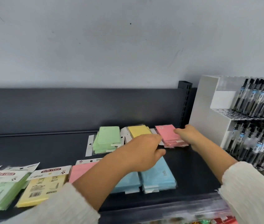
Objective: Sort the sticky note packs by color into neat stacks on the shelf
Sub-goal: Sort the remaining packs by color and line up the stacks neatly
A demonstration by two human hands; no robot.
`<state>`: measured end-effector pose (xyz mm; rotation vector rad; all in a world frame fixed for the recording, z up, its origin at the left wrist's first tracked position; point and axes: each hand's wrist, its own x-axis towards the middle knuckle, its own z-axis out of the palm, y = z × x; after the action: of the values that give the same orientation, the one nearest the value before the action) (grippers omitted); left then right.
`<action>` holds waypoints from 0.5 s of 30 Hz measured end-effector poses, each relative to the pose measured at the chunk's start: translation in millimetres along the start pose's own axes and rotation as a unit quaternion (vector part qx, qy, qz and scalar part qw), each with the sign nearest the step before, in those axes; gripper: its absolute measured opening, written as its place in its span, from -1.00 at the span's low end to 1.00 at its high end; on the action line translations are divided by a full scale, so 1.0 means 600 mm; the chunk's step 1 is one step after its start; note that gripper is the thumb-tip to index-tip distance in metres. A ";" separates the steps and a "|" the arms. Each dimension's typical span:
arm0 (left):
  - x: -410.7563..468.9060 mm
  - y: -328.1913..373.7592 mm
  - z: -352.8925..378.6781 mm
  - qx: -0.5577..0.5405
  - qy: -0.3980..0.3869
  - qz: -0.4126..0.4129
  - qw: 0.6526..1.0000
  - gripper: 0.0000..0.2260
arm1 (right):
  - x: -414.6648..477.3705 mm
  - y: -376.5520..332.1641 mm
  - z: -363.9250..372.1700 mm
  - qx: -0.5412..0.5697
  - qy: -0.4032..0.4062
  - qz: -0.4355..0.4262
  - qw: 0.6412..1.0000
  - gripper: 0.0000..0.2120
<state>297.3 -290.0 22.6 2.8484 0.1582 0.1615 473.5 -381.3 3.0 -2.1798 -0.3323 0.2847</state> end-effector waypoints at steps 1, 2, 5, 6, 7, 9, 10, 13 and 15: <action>0.025 0.004 0.002 -0.007 -0.012 -0.008 1.000 -0.67 | 0.011 0.004 -0.001 0.009 -0.008 0.006 1.000 -0.65; 0.051 0.004 0.008 -0.004 -0.021 -0.015 1.000 -0.69 | 0.020 0.008 0.000 0.016 -0.016 0.012 1.000 -0.69; 0.120 -0.006 0.037 0.026 -0.043 -0.037 0.998 -0.76 | 0.049 0.026 0.004 0.031 -0.038 0.026 0.998 -0.75; 0.137 -0.007 0.049 0.033 -0.052 -0.045 0.997 -0.76 | 0.056 0.030 0.004 0.032 -0.042 0.030 0.998 -0.76; 0.150 -0.006 0.060 0.041 -0.061 -0.049 0.996 -0.75 | 0.060 0.032 0.006 0.035 -0.045 0.032 0.998 -0.78; 0.165 -0.001 0.079 0.064 -0.068 -0.051 0.994 -0.71 | 0.073 0.039 0.012 0.030 -0.040 0.033 0.998 -0.73; 0.170 0.002 0.088 0.074 -0.066 -0.052 0.994 -0.70 | 0.078 0.043 0.016 0.009 -0.037 0.033 0.999 -0.67; 0.176 0.009 0.100 0.095 -0.040 -0.057 0.993 -0.67 | 0.095 0.044 0.020 -0.018 -0.041 0.026 0.999 -0.65; 0.177 0.013 0.098 0.096 -0.031 -0.066 0.993 -0.70 | 0.098 0.033 0.018 0.038 -0.063 0.043 0.996 -0.79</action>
<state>410.2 -300.2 -21.2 3.0174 0.3675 0.0306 528.1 -364.6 -24.0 -2.1098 -0.2940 0.4764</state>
